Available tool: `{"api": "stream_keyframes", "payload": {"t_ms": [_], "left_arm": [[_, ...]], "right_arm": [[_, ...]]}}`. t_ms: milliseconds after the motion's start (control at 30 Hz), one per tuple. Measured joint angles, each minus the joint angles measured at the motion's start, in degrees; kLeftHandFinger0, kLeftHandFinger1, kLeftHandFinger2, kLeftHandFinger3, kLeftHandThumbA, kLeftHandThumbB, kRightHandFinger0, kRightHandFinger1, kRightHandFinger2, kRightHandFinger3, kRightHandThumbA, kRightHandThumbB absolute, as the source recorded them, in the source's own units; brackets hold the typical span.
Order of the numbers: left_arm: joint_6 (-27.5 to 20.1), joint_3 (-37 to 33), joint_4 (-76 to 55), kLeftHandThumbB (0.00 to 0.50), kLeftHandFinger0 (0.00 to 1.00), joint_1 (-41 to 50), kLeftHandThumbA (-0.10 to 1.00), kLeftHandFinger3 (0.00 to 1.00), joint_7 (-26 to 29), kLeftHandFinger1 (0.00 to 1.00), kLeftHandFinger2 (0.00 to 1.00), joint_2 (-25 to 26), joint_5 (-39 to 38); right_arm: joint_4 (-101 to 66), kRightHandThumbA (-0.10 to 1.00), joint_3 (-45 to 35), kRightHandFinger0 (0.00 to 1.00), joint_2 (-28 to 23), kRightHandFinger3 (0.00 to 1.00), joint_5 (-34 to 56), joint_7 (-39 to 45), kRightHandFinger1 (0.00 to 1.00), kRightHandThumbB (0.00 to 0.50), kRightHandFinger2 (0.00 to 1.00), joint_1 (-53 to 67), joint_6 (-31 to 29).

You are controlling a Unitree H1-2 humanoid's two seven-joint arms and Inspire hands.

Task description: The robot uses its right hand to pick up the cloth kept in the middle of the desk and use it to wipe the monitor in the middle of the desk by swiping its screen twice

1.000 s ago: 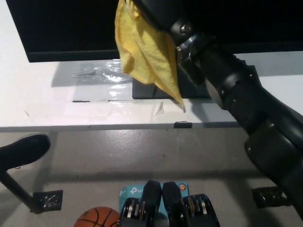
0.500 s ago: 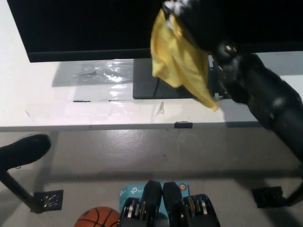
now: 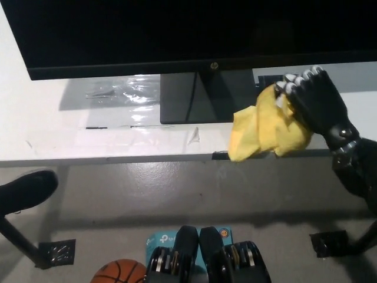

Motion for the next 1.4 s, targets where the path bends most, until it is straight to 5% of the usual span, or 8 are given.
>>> {"api": "stream_keyframes", "payload": {"t_ms": [467,567,600,633,667,767,867,1400], "left_arm": [[0.14,1.35,-0.64,0.154,0.80,0.62,0.78,1.00,0.00,0.75,0.88,0.00,-0.15],[0.13,1.59,-0.49,0.135,0.83,0.67,0.78,1.00,0.00,0.78,0.91,0.00,-0.22],[0.16,1.59,-0.54,0.125,0.86,0.69,0.78,1.00,0.00,0.79,0.91,0.00,-0.21],[0.18,1.59,-0.59,0.124,0.86,0.69,0.78,1.00,0.00,0.79,0.91,-0.01,-0.20],[0.18,1.58,-0.58,0.117,0.86,0.69,0.78,1.00,0.00,0.78,0.91,-0.02,-0.19],[0.19,1.58,-0.54,0.138,0.83,0.63,0.75,1.00,0.00,0.76,0.88,-0.09,-0.19],[0.18,1.58,-0.39,0.138,0.80,0.57,0.76,1.00,0.00,0.75,0.88,-0.22,-0.20],[0.21,1.58,-0.38,0.084,0.83,0.40,0.68,1.00,0.00,0.77,0.86,-0.34,-0.21]], "right_arm": [[14.53,-0.10,-2.36,0.00,3.24,0.18,1.13,3.96,0.06,0.142,0.38,-0.34,6.98],[14.09,-0.10,-3.84,0.00,4.04,0.35,2.23,6.68,0.25,0.007,0.60,-0.34,8.64],[13.73,0.17,-4.26,0.51,4.22,1.00,2.51,7.60,0.73,0.000,1.00,-0.31,9.05],[12.69,0.19,-4.80,0.50,4.42,1.00,3.04,9.39,0.64,0.000,0.84,-0.12,9.95],[11.61,0.49,-5.16,0.95,4.46,1.00,3.28,10.67,1.00,0.047,1.00,0.15,10.47],[7.70,0.86,-5.92,1.00,4.47,1.00,3.82,14.16,1.00,0.374,1.00,1.28,12.09],[2.47,0.99,-6.51,1.00,4.44,1.00,4.56,17.79,1.00,0.487,1.00,2.96,13.99],[-21.27,1.00,-9.31,1.00,4.14,1.00,8.61,37.09,1.00,0.500,1.00,9.26,23.90]]}}
